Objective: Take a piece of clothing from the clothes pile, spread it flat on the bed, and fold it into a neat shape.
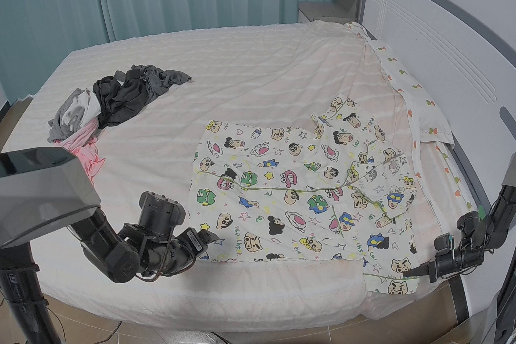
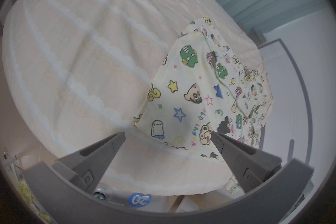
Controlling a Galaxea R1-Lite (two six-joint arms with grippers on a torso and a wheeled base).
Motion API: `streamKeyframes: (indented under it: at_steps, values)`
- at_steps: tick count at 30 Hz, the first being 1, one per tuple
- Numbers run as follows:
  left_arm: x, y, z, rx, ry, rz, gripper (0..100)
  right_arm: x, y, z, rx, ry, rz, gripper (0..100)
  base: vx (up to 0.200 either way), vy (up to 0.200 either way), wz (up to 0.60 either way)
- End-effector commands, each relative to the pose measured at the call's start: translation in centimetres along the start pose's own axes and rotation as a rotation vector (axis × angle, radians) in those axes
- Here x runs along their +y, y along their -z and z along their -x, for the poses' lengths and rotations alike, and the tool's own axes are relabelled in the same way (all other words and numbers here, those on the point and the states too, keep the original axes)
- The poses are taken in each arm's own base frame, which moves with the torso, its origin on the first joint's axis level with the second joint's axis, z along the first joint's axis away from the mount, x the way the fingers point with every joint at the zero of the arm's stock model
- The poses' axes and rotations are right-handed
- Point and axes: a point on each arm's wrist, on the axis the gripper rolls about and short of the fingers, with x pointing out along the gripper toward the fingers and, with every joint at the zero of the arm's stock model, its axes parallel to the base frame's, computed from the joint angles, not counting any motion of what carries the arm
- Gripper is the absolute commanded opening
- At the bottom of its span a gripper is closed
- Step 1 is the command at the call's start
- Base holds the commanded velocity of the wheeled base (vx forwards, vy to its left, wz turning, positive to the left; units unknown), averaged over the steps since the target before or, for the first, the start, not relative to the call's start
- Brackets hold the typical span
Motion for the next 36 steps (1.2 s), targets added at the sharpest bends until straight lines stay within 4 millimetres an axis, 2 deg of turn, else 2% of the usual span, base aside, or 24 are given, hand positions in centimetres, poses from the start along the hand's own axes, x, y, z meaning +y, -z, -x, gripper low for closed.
streamKeyframes:
  at_steps: [1, 17, 27, 28, 36]
  values:
    - [0.6, 0.7, -1.4, 0.034, -0.043, -0.03, 100, 0.0, 0.5, -0.3, 0.005, -0.006, -0.009, 0, 0.0, 0.0, 0.0]
    - [-1.0, -0.6, -3.5, -0.072, -0.053, -0.039, 100, -0.1, 0.8, -0.5, -0.005, 0.002, 0.007, 0, 0.0, 0.0, 0.0]
    - [-0.9, -0.4, -4.5, -0.045, -0.091, -0.053, 100, -0.1, 0.9, -0.6, -0.005, 0.002, 0.007, 0, 0.0, 0.0, 0.0]
    - [-0.9, -0.4, -4.5, -0.044, -0.092, -0.055, 0, -0.1, 0.9, -0.6, -0.005, 0.002, 0.007, 0, 0.0, 0.0, 0.0]
    - [-0.6, -0.1, -4.4, -0.037, -0.119, -0.094, 0, -0.1, 0.9, -0.5, -0.004, 0.002, 0.006, 0, 0.0, 0.0, 0.0]
